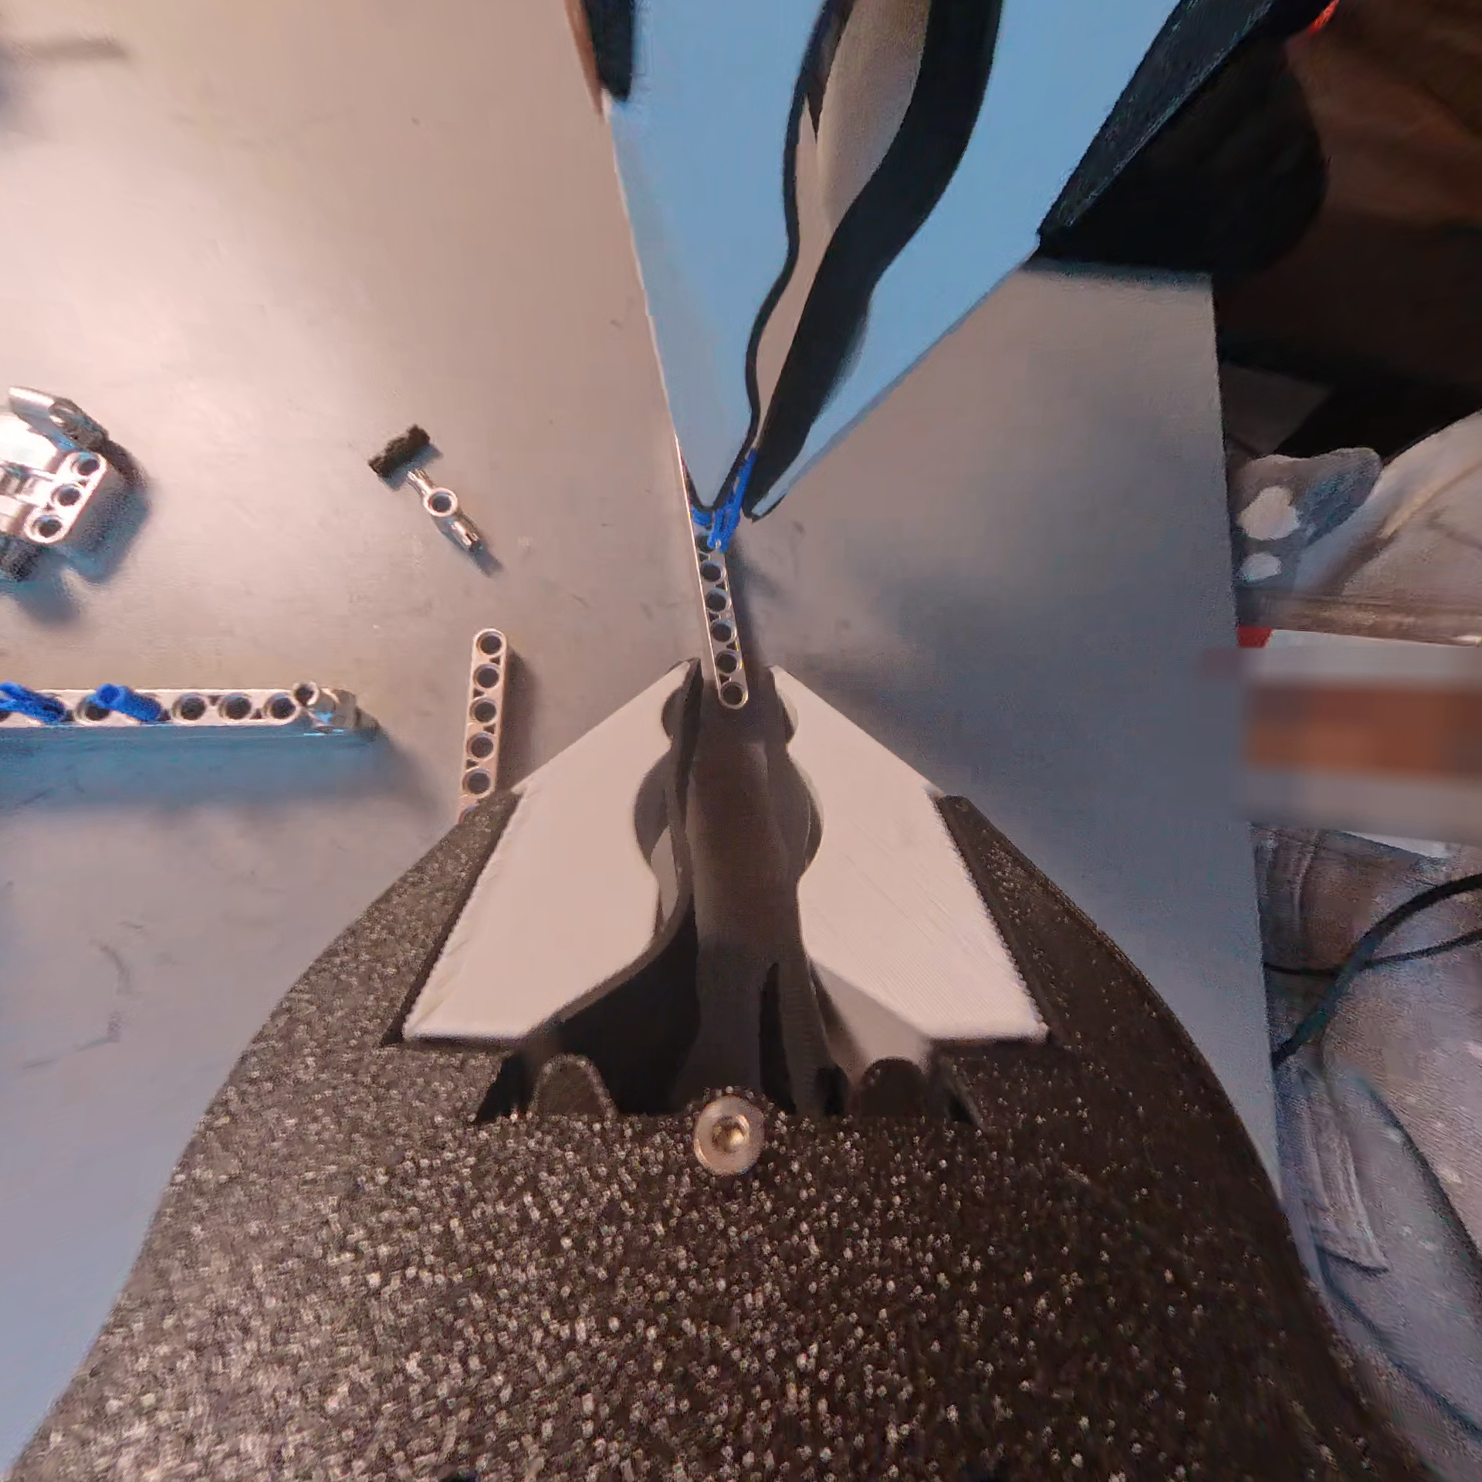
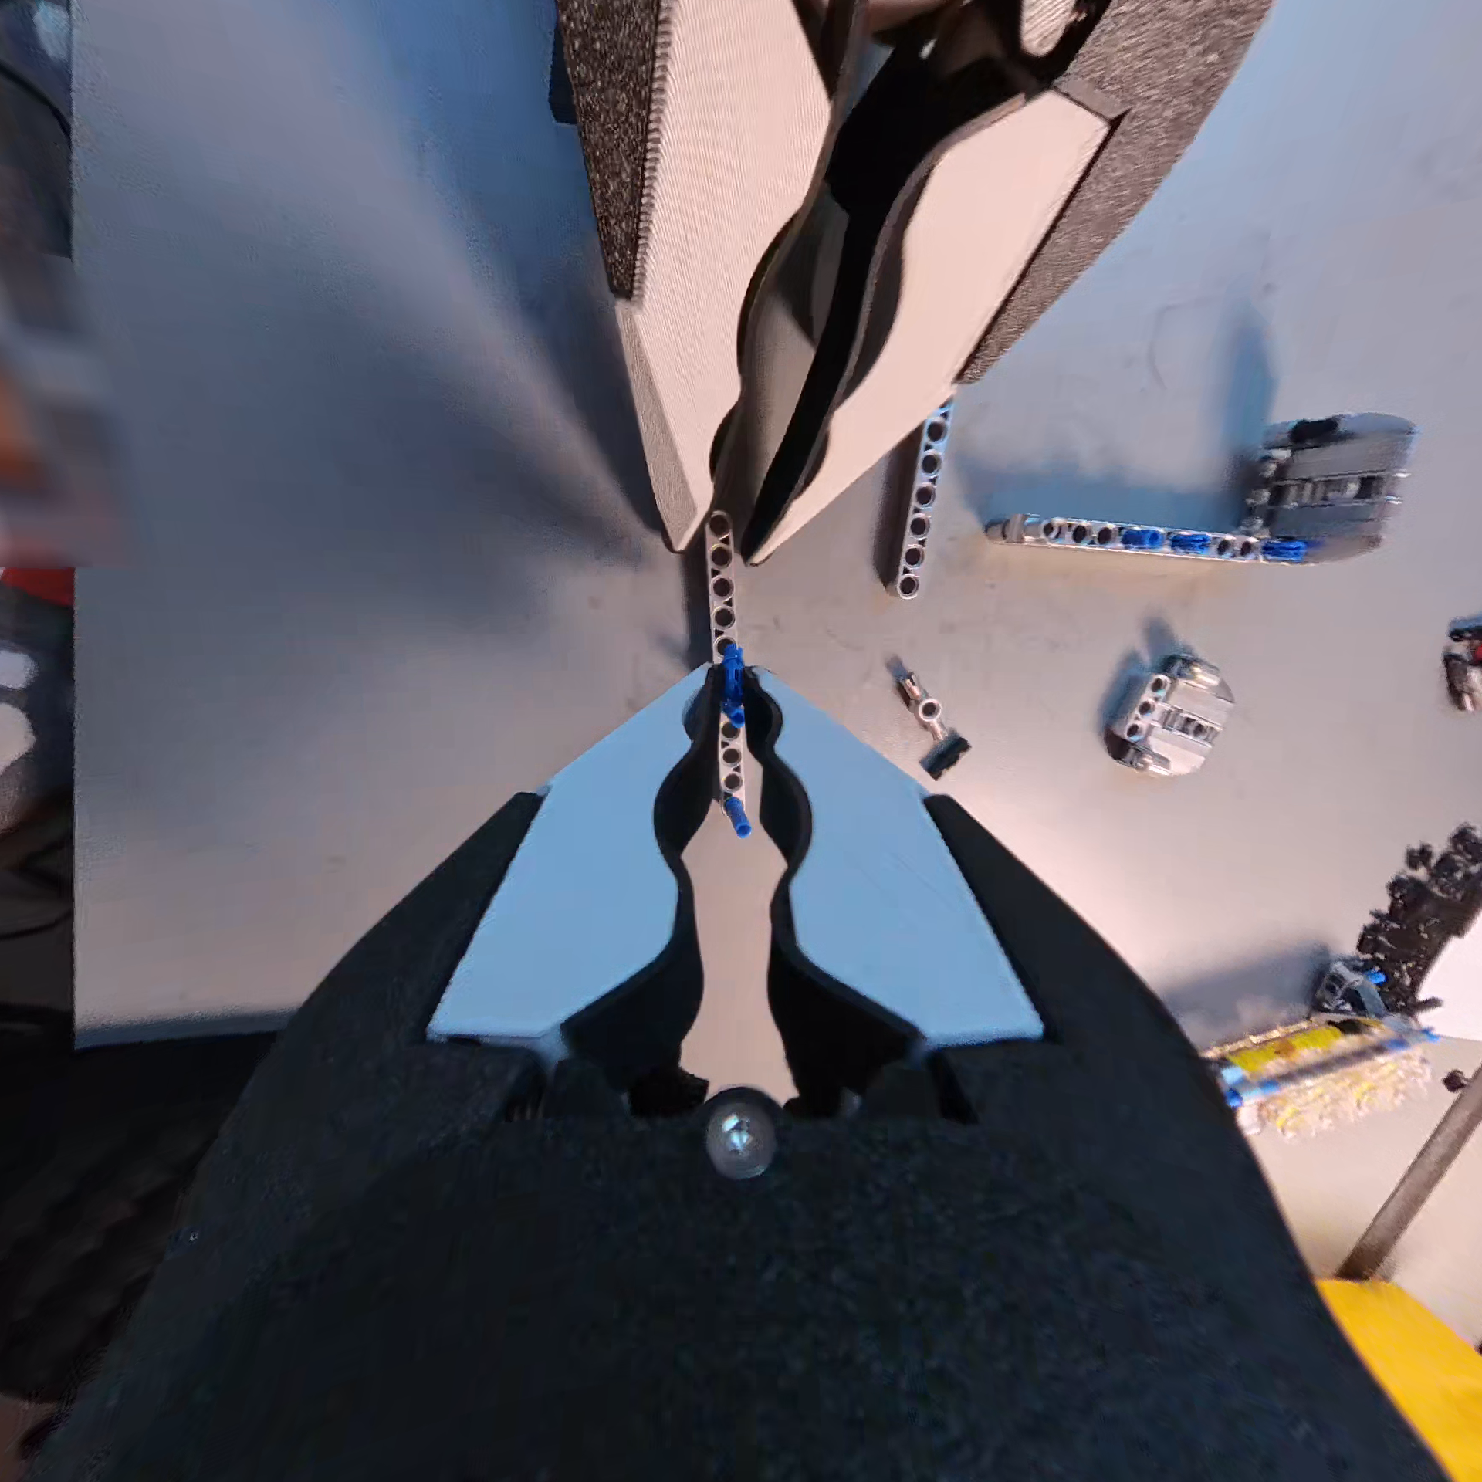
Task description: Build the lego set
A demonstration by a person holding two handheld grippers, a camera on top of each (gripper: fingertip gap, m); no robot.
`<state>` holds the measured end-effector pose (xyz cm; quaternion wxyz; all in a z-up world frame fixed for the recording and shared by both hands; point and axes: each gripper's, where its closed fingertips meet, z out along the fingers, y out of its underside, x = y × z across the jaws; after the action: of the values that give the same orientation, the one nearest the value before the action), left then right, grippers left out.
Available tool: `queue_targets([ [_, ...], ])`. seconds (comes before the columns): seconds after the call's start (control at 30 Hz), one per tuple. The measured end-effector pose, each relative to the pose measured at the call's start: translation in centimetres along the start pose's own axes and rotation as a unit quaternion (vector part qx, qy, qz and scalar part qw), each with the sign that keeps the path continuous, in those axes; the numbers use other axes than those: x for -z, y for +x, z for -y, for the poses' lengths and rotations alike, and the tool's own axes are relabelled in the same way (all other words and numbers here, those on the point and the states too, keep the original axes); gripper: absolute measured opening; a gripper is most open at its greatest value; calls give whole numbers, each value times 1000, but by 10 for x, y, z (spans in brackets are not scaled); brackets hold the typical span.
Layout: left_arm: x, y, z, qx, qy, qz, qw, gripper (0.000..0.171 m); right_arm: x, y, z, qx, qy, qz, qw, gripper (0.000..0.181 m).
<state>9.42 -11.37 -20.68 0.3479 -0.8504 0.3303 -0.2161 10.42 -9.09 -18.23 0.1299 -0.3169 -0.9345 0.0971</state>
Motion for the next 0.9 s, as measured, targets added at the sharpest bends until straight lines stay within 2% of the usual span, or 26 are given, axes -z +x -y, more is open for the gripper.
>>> queue_targets([
  [0.17, -1, -5, 0, -5, -2, 26, 1000, 6, -11, -1, -2, 20, -38, 19, 999, 3],
  [0.53, -2, -6, 1, 2, -1, 24, 1000, 5, -13, -1, -3, 40, -68, 26, 997, 2],
  [0.7, -2, -6, 2, 6, 0, 22, 1000, 5, -14, 0, -1, 34, -66, 34, 997, 2],
  [0.9, -2, -6, 1, 9, -1, 22, 1000, 4, -14, 0, -1, -27, -18, 61, 998, 2],
])
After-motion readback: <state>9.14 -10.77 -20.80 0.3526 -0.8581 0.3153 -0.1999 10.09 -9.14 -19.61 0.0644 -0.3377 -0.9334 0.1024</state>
